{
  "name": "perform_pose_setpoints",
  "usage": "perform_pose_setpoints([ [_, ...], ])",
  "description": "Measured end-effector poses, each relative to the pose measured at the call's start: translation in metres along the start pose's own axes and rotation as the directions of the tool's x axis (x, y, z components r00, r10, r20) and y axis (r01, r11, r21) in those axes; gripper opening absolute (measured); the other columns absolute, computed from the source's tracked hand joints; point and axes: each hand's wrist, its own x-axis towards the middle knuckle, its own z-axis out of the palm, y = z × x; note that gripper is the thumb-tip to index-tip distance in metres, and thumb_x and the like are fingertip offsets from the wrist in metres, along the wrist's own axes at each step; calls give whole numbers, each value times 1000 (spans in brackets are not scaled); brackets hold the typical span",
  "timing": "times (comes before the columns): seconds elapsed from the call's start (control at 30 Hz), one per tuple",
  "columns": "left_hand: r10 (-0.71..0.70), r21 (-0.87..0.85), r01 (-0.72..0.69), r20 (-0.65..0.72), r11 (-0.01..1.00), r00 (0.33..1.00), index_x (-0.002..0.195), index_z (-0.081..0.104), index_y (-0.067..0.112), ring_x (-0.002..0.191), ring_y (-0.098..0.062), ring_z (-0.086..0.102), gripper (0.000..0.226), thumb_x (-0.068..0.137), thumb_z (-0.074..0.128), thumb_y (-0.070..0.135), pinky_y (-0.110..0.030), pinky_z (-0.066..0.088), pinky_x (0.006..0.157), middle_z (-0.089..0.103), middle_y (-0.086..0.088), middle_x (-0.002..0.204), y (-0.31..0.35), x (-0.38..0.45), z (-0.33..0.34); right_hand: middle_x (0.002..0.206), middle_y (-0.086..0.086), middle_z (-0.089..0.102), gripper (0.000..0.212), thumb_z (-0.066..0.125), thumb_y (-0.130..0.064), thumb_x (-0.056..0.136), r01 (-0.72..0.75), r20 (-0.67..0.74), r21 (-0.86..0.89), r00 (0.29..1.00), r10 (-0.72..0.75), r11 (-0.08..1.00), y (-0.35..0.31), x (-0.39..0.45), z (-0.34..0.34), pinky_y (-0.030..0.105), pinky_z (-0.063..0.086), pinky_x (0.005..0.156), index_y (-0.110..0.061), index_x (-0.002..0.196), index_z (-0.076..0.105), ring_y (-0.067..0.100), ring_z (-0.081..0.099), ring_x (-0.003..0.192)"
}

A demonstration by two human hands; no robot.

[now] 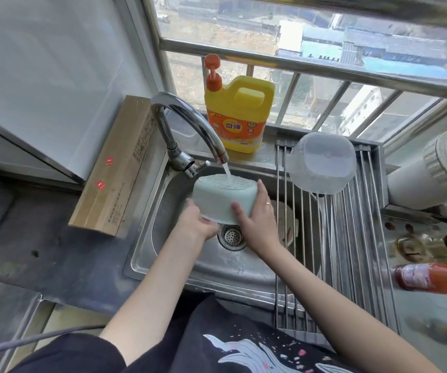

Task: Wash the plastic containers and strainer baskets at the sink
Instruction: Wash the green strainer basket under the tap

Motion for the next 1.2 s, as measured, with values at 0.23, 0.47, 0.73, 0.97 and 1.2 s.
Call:
perform_pose_setpoints([
  [0.23,45,204,-145,427,968,903,117,56,10,99,-24,62,34,97,43,35,-38,54,87,66,-12,108,-17,-1,-13,146,14,32,97,23,-81,74,-173,-35,300,981,192,938,-15,-10,25,42,26,111,-23,151,9,28,33,133],
  [0.47,558,708,-606,356,363,750,84,63,16,74,-19,60,34,94,48,44,-30,44,63,66,-2,77,-3,3,-22,115,5,56,58,15,-66,94,-620,415,642,775,477,451,-1,-6,4,46,45,91,-27,117,52,30,53,113],
  [0.73,347,442,-554,897,-705,274,64,52,17,56,-19,52,40,95,44,40,-28,29,49,57,0,61,-8,3,-36,120,4,58,75,37,-79,78,-624,431,329,767,475,709,-13,30,-29,43,43,78,-26,129,52,26,54,109],
  [0.97,106,189,-512,976,-838,188,111,69,28,70,-13,65,33,88,47,36,-28,48,64,69,10,78,-6,24,-49,101,14,66,35,41,5,85,-493,323,481,868,376,725,-21,39,-33,49,58,70,-18,104,59,28,67,79],
  [1.2,534,725,-624,664,-291,522,75,76,27,128,-11,36,15,64,85,21,-32,26,111,55,7,131,-14,22,-64,98,3,64,61,37,23,79,-413,268,801,895,357,434,-8,18,-17,44,49,70,-14,124,55,23,62,85],
])
